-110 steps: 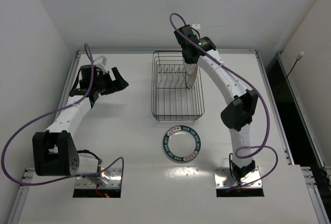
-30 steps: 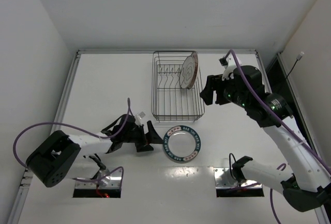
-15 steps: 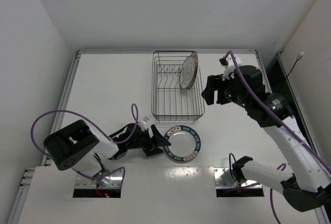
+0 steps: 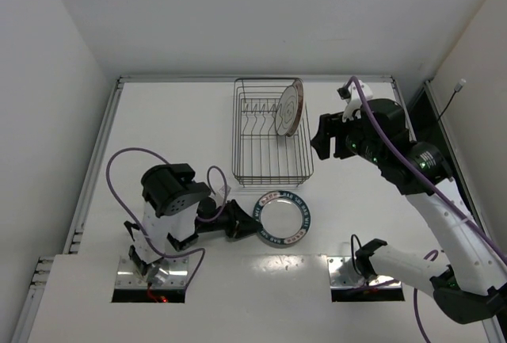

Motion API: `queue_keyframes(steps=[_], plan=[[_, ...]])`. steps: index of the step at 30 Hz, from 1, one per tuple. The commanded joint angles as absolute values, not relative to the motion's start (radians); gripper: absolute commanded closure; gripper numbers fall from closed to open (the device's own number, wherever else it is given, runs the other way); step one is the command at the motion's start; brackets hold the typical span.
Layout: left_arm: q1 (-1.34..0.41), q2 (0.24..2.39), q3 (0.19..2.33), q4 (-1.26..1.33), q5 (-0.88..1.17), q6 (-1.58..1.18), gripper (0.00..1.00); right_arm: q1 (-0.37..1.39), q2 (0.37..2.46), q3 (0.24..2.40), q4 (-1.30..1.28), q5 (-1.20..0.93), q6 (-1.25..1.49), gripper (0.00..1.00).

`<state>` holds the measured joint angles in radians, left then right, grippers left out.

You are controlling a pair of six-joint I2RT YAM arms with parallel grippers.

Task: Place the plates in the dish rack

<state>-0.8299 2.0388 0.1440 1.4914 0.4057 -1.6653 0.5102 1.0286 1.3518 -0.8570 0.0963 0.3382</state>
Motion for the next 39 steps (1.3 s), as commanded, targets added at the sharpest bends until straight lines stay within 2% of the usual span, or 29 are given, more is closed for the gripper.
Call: queue_keyframes(steps=[1,6,9,11,13,14,15,17,18,19,22,30,39], plan=[[-0.844,2.148,0.101,1.904,0.431,-1.816,0.82,0.505,1.028,1.405,-0.86,0.123,0.314,0.34],[-0.853,2.012,0.091,1.798,0.431,-1.763,1.0,0.505,1.028,1.414,-0.87,0.132,0.314,0.34],[-0.853,1.895,0.08,1.642,0.422,-1.708,1.0,0.505,1.028,1.425,-0.881,0.141,0.314,0.34],[-0.853,1.734,0.069,1.522,0.422,-1.677,1.0,0.505,1.019,1.436,-0.893,0.15,0.305,0.34],[-0.853,1.608,0.069,1.303,0.4,-1.631,1.0,0.505,1.019,1.436,-0.903,0.162,0.305,0.34],[-0.868,1.468,0.107,1.204,0.391,-1.582,1.0,0.505,1.019,1.436,-0.904,0.163,0.305,0.34],[-0.88,1.395,0.138,0.954,0.376,-1.547,1.0,0.505,1.009,1.436,-0.904,0.163,0.305,0.34],[-0.909,1.259,0.23,0.663,0.29,-1.459,1.0,0.505,1.009,1.436,-0.904,0.163,0.305,0.34],[-0.943,1.155,0.346,0.526,0.25,-1.413,1.0,0.505,1.009,1.436,-0.894,0.163,0.305,0.34],[-0.957,1.116,0.4,0.306,0.209,-1.332,1.0,0.505,1.009,1.427,-0.894,0.147,0.305,0.34],[-0.991,1.011,0.546,0.073,0.086,-1.255,1.0,0.505,1.009,1.427,-0.885,0.114,0.316,0.34],[-0.982,0.865,0.635,-0.119,-0.075,-1.213,1.0,0.495,1.02,1.473,-0.856,0.003,0.337,0.34],[-0.951,0.856,0.787,-0.216,-0.095,-1.14,1.0,0.495,1.019,1.373,-0.804,-0.081,0.348,0.34]])
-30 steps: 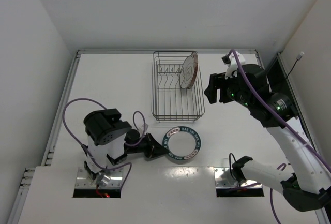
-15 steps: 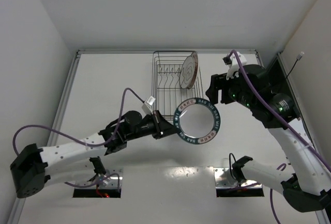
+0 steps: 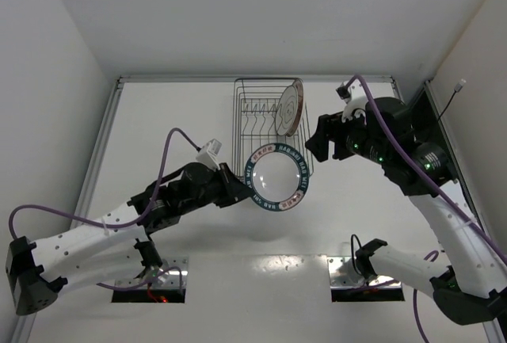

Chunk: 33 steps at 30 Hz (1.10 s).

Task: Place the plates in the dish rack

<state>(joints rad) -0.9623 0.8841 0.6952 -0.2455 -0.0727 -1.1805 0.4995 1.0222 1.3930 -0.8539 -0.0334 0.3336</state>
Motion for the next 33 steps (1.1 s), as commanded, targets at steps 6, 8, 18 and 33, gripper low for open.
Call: queue_keyframes(steps=[6,8,18,33], plan=[[-0.931,0.845,0.827,-0.216,-0.095,-1.131,1.0,0.486,1.019,1.336,-0.759,-0.146,0.357,0.34],[-0.92,0.845,0.837,-0.216,-0.086,-1.131,1.0,0.486,1.019,1.327,-0.749,-0.178,0.357,0.34],[-0.91,0.816,0.908,-0.227,-0.077,-1.121,1.0,0.428,1.028,1.26,-0.684,-0.284,0.377,0.34],[-0.91,0.816,0.927,-0.213,-0.046,-1.131,1.0,0.319,1.002,1.143,-0.485,-0.532,0.462,1.0]])
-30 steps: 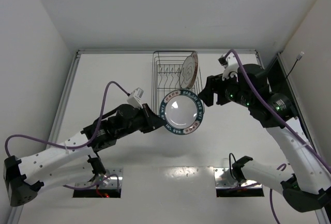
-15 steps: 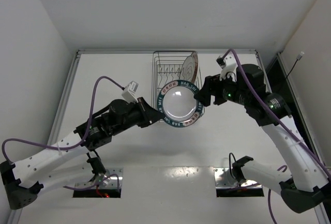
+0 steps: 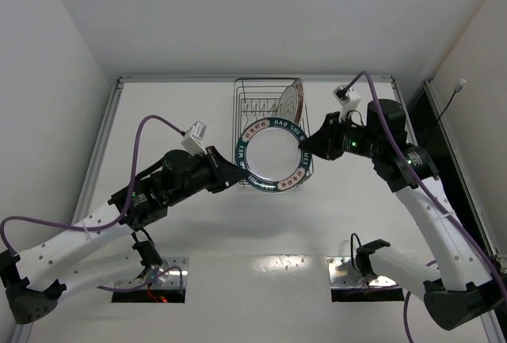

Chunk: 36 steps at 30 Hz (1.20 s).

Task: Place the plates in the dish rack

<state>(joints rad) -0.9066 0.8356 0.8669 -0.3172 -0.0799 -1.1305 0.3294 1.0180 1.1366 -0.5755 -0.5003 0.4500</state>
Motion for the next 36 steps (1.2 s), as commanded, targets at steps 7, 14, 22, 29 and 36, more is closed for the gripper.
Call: queue_keyframes(steps=[7,14,22,29,36], plan=[[-0.9,0.834,0.916,-0.256,-0.055,-1.131,0.95,0.319,1.002,1.176,-0.456,-0.549,0.48,1.0],[-0.9,0.845,0.913,-0.397,-0.136,-1.121,0.06,0.301,1.055,1.333,-0.482,-0.335,0.471,1.0],[-0.9,0.832,1.035,-0.626,-0.271,-1.071,0.01,0.345,1.282,1.52,-0.532,0.108,0.437,1.0],[-0.9,0.83,1.179,-0.817,-0.406,-0.974,0.01,0.431,1.588,1.754,-0.621,0.475,0.368,1.0],[-0.9,0.871,1.216,-0.896,-0.505,-0.919,0.01,0.498,1.937,2.193,-0.81,0.675,0.307,1.0]])
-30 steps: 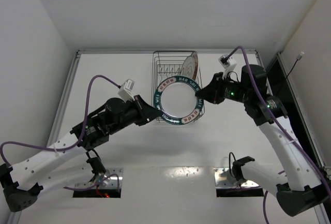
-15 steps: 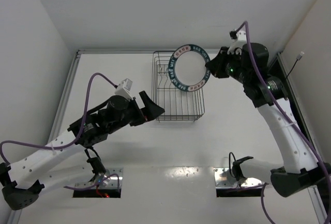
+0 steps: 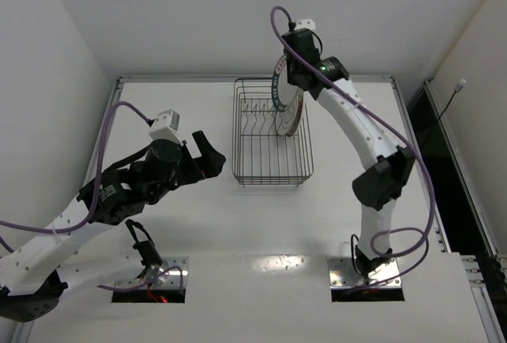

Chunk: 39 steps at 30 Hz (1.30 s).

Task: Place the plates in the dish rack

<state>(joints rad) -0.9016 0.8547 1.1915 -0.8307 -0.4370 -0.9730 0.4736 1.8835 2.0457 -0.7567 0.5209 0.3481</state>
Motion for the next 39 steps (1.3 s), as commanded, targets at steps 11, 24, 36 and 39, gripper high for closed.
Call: queue_keyframes(steps=[11,24,36,39], plan=[[-0.891,0.89,1.177,-0.905,-0.551,-0.874,0.01,0.517,2.144,2.249,-0.821,0.755,0.287,1.0],[-0.882,0.881,1.147,-0.887,-0.54,-0.865,0.01,0.535,2.27,2.24,-0.811,0.735,0.296,1.0],[-0.873,0.899,1.236,-0.948,-0.529,-0.856,0.01,0.571,2.199,2.208,-0.885,0.548,0.39,0.81],[-0.873,0.899,1.246,-0.948,-0.551,-0.856,0.01,0.571,2.114,2.198,-0.894,0.49,0.39,0.54]])
